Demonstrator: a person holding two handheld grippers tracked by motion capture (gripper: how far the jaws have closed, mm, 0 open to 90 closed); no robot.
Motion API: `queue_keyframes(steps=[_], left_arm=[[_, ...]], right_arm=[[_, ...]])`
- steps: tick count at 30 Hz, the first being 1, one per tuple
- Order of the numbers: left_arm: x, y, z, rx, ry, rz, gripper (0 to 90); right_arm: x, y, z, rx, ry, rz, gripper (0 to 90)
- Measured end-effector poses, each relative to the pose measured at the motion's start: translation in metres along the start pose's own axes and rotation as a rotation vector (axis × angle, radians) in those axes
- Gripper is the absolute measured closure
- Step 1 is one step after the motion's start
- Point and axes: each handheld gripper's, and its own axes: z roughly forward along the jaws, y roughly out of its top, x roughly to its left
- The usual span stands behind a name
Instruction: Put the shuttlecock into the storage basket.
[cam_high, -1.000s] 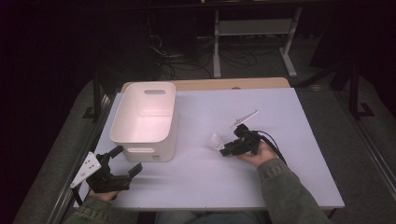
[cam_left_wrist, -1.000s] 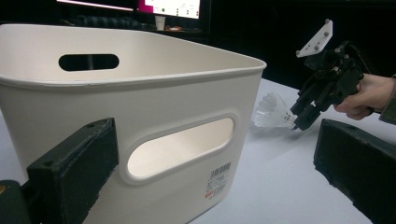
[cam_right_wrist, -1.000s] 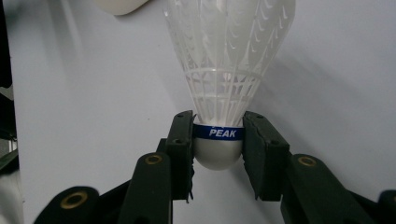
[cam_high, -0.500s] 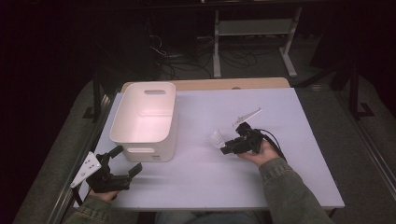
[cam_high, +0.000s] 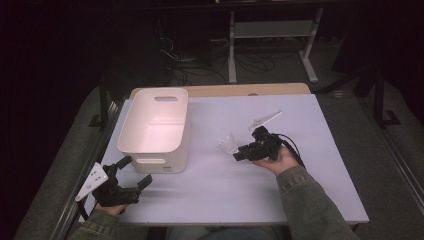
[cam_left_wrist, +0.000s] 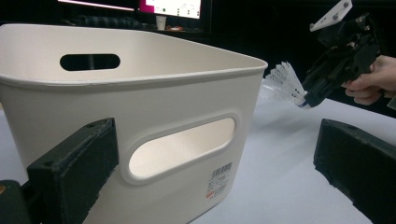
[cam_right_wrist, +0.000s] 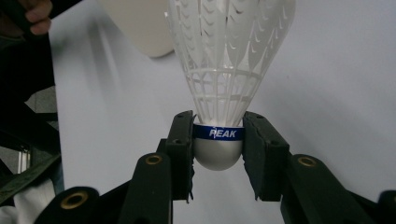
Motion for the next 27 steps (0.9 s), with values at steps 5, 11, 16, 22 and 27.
queue_keyframes(steps=[5,11,16,22,27], left_arm=[[0.0,0.0,0.0,0.001,0.0,0.001,0.0],[0.0,0.0,0.0,0.003,-0.001,0.001,0.0],[0.0,0.0,0.0,0.004,-0.002,-0.001,0.0],[0.0,0.0,0.0,0.004,-0.002,-0.002,0.0],[0.0,0.0,0.001,0.004,-0.002,0.001,0.0]], right_arm=[[0.006,0.008,-0.003,-0.016,0.011,-0.014,63.9],[0.009,0.017,-0.006,-0.037,0.014,-0.029,63.9],[0.012,0.025,-0.008,-0.048,0.014,-0.047,63.9],[0.014,0.029,-0.012,-0.068,0.022,-0.044,63.9],[0.015,0.034,-0.014,-0.073,0.019,-0.054,63.9]])
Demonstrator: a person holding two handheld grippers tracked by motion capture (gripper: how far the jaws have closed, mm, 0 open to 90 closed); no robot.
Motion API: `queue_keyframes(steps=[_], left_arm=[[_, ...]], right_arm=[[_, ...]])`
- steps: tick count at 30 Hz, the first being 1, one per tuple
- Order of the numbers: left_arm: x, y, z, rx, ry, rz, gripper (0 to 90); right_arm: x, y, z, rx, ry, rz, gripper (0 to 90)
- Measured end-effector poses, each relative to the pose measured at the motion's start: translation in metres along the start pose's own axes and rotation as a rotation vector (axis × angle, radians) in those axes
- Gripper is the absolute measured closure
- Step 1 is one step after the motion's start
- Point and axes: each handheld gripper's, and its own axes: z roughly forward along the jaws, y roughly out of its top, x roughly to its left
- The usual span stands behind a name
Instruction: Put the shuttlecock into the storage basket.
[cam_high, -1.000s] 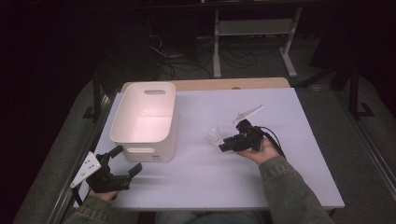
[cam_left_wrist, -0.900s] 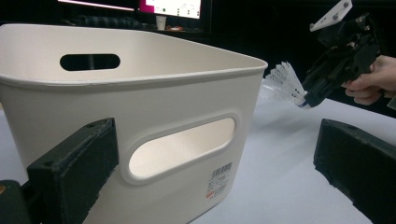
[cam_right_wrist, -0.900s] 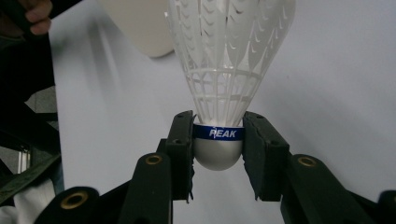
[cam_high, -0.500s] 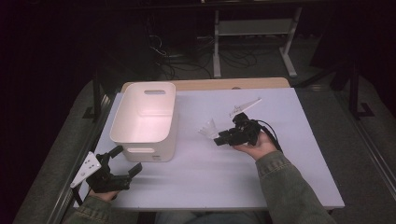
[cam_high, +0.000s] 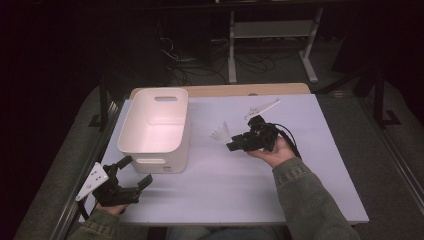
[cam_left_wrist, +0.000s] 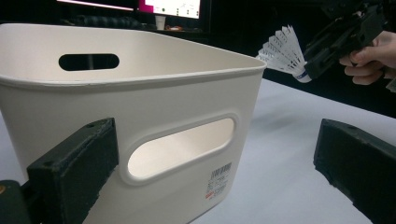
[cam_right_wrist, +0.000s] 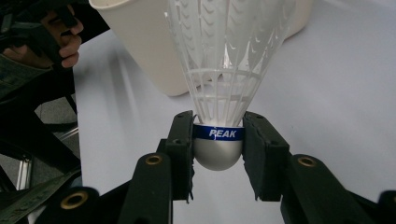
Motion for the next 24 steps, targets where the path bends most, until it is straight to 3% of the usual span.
queue_keyframes(steps=[24], left_arm=[[0.0,0.0,0.0,0.002,0.0,0.002,0.0]], right_arm=[[0.008,0.034,-0.007,-0.001,0.01,-0.032,63.9]])
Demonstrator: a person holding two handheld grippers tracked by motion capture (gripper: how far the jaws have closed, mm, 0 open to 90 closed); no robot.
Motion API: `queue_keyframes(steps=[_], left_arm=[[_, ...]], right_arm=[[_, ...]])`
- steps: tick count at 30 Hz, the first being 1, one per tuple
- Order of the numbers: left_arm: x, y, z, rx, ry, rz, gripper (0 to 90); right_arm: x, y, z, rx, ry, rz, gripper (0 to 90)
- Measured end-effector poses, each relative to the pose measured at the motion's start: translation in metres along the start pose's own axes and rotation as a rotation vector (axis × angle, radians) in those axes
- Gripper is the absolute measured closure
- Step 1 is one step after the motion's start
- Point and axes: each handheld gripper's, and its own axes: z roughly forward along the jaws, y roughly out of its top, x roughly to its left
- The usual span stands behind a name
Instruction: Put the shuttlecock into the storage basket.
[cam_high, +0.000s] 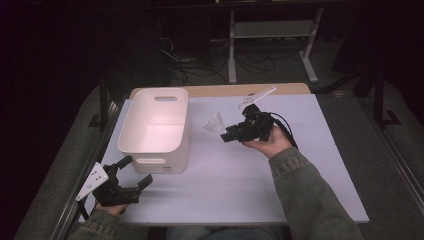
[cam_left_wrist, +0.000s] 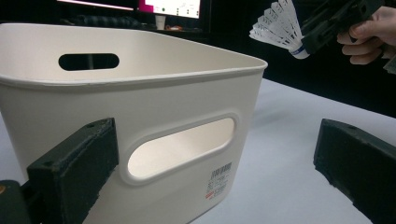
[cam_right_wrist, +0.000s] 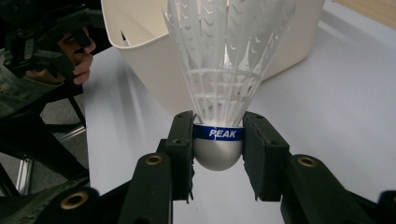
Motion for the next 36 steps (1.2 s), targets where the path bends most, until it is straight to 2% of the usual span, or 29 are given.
queue_keyframes(steps=[10,22,32,35,36], left_arm=[[0.0,0.0,0.0,0.001,0.0,0.002,0.0],[0.0,0.0,0.001,-0.005,-0.004,0.001,0.0],[0.0,0.0,0.0,0.001,-0.001,0.002,0.0],[0.0,0.0,0.0,-0.002,-0.002,0.0,0.0],[0.0,0.0,0.001,-0.008,-0.003,-0.001,0.0]], right_arm=[[0.005,0.016,0.005,0.013,0.005,-0.029,63.9],[0.01,0.035,0.008,0.01,0.011,-0.026,63.9],[0.014,0.048,0.015,0.012,0.019,-0.037,63.9],[0.016,0.054,0.017,0.018,0.017,-0.055,63.9],[0.018,0.056,0.018,0.016,0.026,-0.039,63.9]])
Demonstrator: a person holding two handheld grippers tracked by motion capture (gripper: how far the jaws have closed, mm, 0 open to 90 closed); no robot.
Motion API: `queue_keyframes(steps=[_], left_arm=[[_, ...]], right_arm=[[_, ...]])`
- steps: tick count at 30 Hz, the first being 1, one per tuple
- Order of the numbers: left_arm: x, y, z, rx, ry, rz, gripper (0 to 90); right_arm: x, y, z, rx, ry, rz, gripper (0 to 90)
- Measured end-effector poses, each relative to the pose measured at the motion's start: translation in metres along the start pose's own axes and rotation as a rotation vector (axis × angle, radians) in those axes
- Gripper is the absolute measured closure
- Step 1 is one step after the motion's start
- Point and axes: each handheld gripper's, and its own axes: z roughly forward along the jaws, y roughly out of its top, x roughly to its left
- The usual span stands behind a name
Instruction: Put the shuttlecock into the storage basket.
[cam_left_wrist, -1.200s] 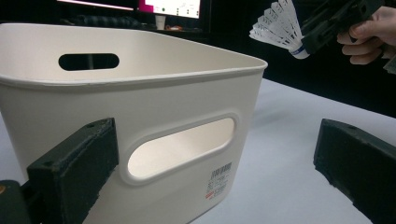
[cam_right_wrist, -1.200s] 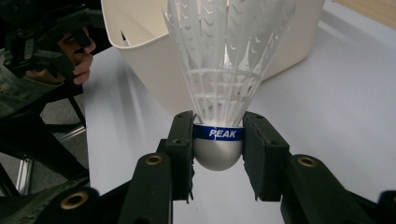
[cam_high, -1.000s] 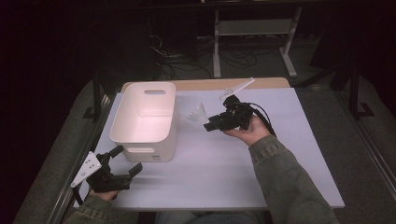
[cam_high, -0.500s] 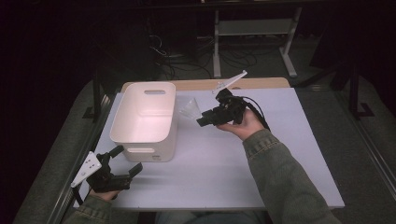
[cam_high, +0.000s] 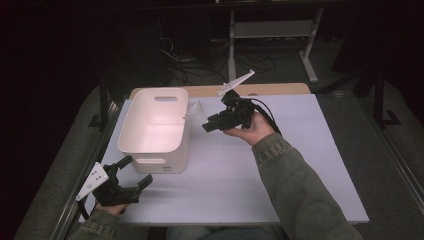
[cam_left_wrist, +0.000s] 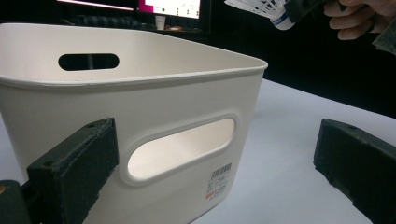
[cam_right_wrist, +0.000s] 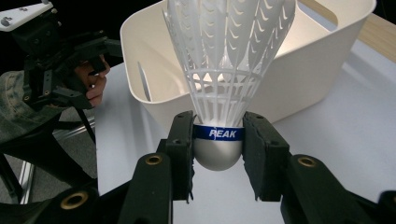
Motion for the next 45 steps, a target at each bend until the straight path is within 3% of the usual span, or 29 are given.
queue_keyframes(steps=[4,5,15,26,45], left_arm=[[0.0,0.0,0.0,0.001,-0.001,0.001,0.0],[0.0,0.0,0.0,0.002,-0.002,0.002,0.0],[-0.001,0.0,0.0,0.002,0.001,-0.008,0.0],[-0.001,0.0,0.0,0.004,0.001,-0.011,0.0],[0.0,0.0,0.0,0.001,-0.002,0.0,0.0]], right_arm=[[0.003,0.004,0.003,0.01,0.004,-0.006,63.9],[0.001,0.004,0.004,0.017,-0.008,-0.042,63.9],[0.007,0.019,0.008,0.016,0.005,-0.05,63.9],[0.012,0.035,0.021,0.022,0.015,-0.093,63.9],[0.025,0.053,0.048,0.045,0.044,-0.099,63.9]])
